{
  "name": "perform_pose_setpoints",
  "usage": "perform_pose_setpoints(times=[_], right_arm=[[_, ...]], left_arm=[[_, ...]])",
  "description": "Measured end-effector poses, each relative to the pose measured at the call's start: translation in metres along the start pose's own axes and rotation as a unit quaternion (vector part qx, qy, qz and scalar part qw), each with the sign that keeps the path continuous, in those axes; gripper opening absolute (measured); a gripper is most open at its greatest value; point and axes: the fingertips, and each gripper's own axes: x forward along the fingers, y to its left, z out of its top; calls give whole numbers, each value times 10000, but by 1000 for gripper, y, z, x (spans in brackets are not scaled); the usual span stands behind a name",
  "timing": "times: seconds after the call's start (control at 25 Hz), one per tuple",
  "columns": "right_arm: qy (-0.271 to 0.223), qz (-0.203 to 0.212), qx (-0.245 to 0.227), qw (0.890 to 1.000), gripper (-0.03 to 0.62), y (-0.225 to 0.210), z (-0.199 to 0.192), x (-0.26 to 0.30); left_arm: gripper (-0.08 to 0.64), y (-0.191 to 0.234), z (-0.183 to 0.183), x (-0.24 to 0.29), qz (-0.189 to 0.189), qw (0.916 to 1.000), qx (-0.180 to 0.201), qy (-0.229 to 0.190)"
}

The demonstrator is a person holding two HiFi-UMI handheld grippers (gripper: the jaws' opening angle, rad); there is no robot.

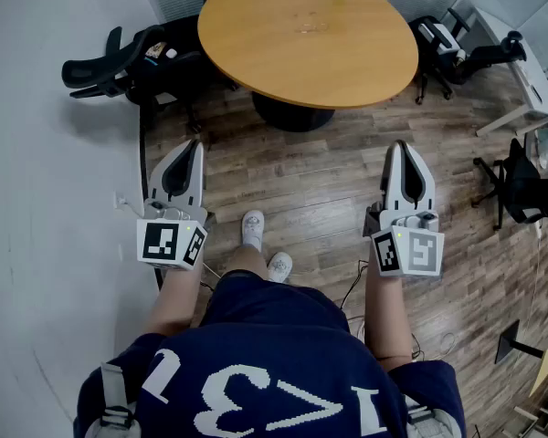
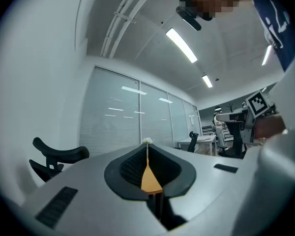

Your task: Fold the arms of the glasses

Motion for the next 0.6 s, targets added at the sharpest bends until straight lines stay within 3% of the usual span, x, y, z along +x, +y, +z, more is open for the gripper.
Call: perform_pose_setpoints(times=[0.44,0.6], right_arm=[[-283,404,169,9986,28,13,18,-9],[-363,374,86,9986,28,14,24,2]], left_arm=[[21,-15,21,-8,-77,9998,129,-123],[21,-9,26,2,-129,9996,153,-176]])
